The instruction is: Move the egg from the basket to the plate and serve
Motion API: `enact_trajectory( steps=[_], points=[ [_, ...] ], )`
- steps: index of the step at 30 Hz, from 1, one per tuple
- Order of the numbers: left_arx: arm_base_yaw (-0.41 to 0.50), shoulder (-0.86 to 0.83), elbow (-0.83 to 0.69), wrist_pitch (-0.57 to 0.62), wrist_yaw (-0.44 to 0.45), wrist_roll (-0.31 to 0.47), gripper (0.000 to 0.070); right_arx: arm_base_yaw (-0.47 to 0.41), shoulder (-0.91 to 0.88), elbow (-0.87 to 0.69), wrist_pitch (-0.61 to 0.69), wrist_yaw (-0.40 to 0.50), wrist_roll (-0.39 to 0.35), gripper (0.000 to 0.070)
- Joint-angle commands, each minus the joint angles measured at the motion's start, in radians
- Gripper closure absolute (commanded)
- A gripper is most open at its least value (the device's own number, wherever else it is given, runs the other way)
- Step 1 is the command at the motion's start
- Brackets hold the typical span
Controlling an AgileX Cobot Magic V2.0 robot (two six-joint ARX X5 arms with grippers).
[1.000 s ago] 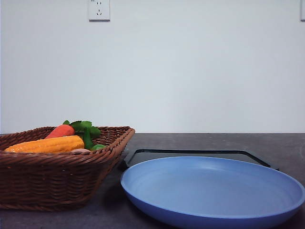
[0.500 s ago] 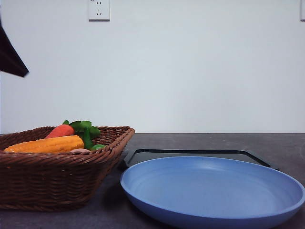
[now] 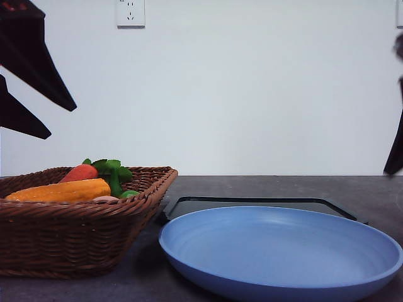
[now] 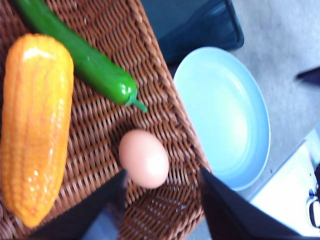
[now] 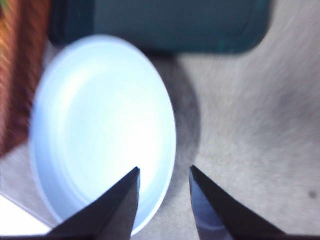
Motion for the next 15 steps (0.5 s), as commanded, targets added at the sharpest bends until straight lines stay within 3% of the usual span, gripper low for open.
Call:
enact_trajectory(
  steps=[1,10,15],
  points=[
    [-0.004,0.01,0.019,0.013,0.006,-0.004,0.0375,0.023,0.034,-0.026,0.053,-0.002,0.026,0.0493],
    [-0.005,0.01,0.019,0.026,0.006,-0.004,0.0375,0.12,0.203,-0.076,0.251,-0.001,0.09,0.0496],
    [-0.005,0.01,0.019,0.026,0.006,-0.004,0.0375,0.142,0.268,-0.076,0.307,0.011,0.104,0.0595]
  ],
)
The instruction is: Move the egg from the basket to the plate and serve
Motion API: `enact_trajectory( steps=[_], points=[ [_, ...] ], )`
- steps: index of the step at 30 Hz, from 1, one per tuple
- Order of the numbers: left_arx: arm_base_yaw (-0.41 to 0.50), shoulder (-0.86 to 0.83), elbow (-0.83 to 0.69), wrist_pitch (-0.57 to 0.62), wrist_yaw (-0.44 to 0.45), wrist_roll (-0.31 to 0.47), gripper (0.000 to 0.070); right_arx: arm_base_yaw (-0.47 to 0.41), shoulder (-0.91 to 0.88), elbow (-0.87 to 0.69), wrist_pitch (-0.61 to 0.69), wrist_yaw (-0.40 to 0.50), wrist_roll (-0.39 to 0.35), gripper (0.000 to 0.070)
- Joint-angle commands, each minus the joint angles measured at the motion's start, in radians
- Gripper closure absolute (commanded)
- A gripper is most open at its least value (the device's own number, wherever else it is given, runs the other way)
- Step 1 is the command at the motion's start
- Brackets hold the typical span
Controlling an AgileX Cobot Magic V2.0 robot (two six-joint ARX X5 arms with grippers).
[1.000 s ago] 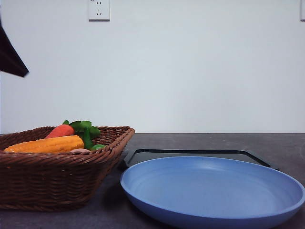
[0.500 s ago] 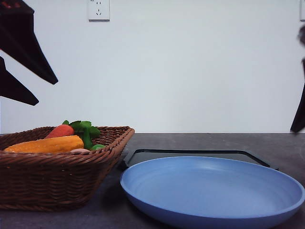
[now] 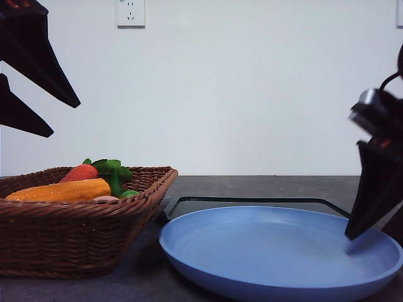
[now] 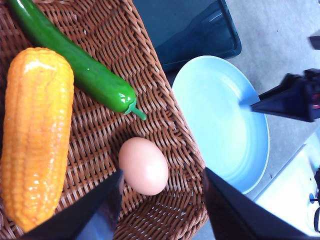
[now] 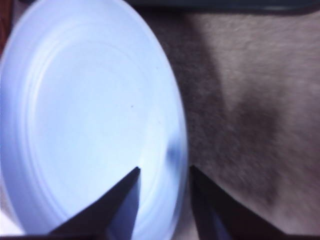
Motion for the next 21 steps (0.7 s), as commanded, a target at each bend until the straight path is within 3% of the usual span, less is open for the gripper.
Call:
enact_trajectory(
  steps=[1,4,12,17,21],
  points=[
    [-0.005,0.01,0.019,0.008,0.006,-0.002,0.0375,0.007,0.017,0.004,0.012,0.019,0.018,0.0627],
    [-0.005,0.01,0.019,0.007,0.006,-0.002,0.0375,0.009,0.013,0.004,0.011,0.056,0.025,0.07],
    [-0.022,0.01,0.019,0.002,0.006,-0.031,0.0366,-0.008,-0.08,0.004,-0.031,0.056,0.032,0.07],
    [-0.066,0.011,0.019,0.017,0.002,-0.054,0.0227,-0.036,-0.179,0.004,-0.103,0.084,0.03,0.07],
    [-0.127,0.028,0.019,0.025,-0.079,-0.083,0.021,-0.065,-0.263,0.004,-0.159,0.121,0.023,0.07]
  ],
)
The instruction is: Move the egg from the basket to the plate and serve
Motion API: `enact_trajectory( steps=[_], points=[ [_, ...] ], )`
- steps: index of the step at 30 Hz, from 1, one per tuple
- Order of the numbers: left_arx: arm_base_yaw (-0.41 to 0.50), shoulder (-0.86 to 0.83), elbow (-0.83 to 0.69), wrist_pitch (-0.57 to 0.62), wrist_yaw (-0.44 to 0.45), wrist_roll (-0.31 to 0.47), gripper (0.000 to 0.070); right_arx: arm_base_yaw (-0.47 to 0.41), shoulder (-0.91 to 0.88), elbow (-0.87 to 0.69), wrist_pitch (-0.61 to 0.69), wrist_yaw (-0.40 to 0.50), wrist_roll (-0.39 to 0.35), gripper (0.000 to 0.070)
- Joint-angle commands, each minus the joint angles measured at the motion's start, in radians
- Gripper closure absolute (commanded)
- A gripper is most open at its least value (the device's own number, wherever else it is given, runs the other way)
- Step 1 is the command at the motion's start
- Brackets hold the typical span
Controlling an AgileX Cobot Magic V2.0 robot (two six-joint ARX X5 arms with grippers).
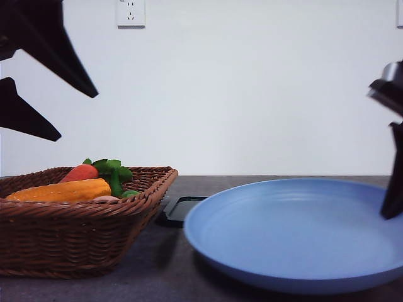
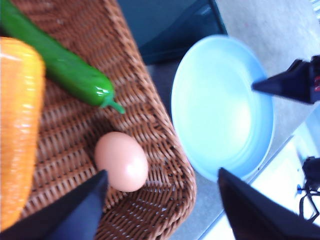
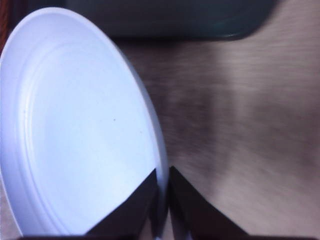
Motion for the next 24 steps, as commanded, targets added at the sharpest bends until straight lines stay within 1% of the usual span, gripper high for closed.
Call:
enact_trajectory(
  steps=[1,3,7,12,16,22,24],
  points=[
    [-0.026,0.027,0.019,0.014,-0.049,-0.024,0.021,-0.007,-0.021,0.004,-0.002,0.004,-0.008,0.07],
    [-0.06,0.053,0.019,0.025,-0.104,-0.042,0.021,-0.018,-0.054,0.004,-0.009,0.005,-0.007,0.07],
    [-0.122,0.118,0.019,0.057,-0.172,-0.062,0.0224,-0.03,-0.096,0.004,-0.019,0.005,-0.007,0.07],
    [-0.173,0.213,0.019,0.093,-0.253,-0.063,0.0228,-0.03,-0.115,0.004,-0.04,0.006,-0.008,0.07],
    [-0.184,0.274,0.019,0.124,-0.278,-0.063,0.0228,-0.03,-0.116,0.004,-0.047,0.006,-0.014,0.07],
    [-0.184,0.322,0.019,0.145,-0.282,-0.062,0.0229,-0.03,-0.115,0.004,-0.046,0.006,-0.015,0.07],
    [-0.184,0.328,0.019,0.147,-0.282,-0.061,0.024,-0.03,-0.115,0.004,-0.046,0.006,-0.015,0.07]
  ],
)
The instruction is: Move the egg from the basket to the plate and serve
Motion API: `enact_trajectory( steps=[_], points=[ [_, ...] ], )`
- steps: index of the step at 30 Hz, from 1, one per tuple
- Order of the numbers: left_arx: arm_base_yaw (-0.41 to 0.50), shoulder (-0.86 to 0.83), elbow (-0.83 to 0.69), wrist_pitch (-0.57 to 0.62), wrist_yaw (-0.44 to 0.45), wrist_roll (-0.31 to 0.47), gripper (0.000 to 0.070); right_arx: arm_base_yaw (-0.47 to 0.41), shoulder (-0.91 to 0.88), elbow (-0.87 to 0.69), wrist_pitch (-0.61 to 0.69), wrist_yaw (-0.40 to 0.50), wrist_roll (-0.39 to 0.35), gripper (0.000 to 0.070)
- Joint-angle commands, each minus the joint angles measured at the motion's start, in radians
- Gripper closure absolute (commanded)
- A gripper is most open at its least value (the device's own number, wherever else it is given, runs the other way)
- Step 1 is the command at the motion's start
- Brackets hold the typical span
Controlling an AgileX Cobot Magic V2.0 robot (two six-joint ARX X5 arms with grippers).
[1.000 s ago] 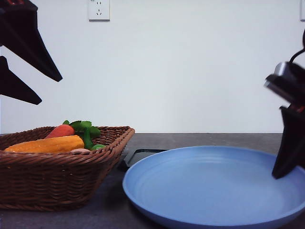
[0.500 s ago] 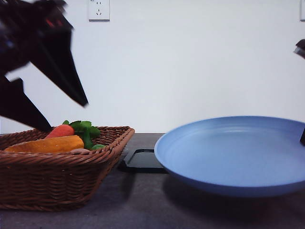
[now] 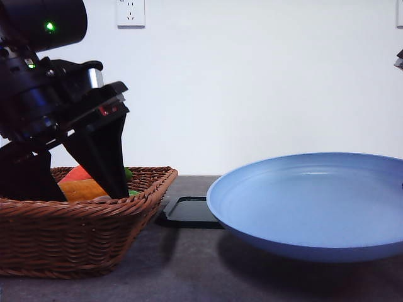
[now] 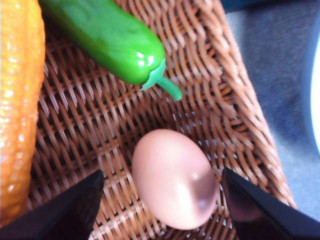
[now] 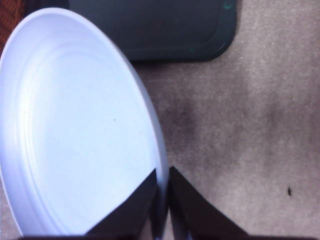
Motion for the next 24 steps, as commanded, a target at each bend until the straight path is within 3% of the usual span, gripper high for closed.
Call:
enact_trajectory(
  steps=[1,9,19,24],
  points=[
    [-0.009,0.017,0.019,0.012,-0.003,0.0,0.025,0.002,0.003,0.005,0.01,-0.002,-0.008,0.07],
    [-0.009,0.018,0.019,0.006,-0.003,0.0,0.035,0.002,0.003,0.005,0.01,-0.002,-0.011,0.07],
    [-0.009,0.018,0.019,-0.016,-0.003,0.0,0.0369,0.002,0.003,0.005,0.01,-0.002,-0.014,0.07],
    [-0.009,0.018,0.019,-0.017,-0.003,0.0,0.0436,0.002,0.003,0.005,0.01,-0.002,-0.014,0.07]
  ],
)
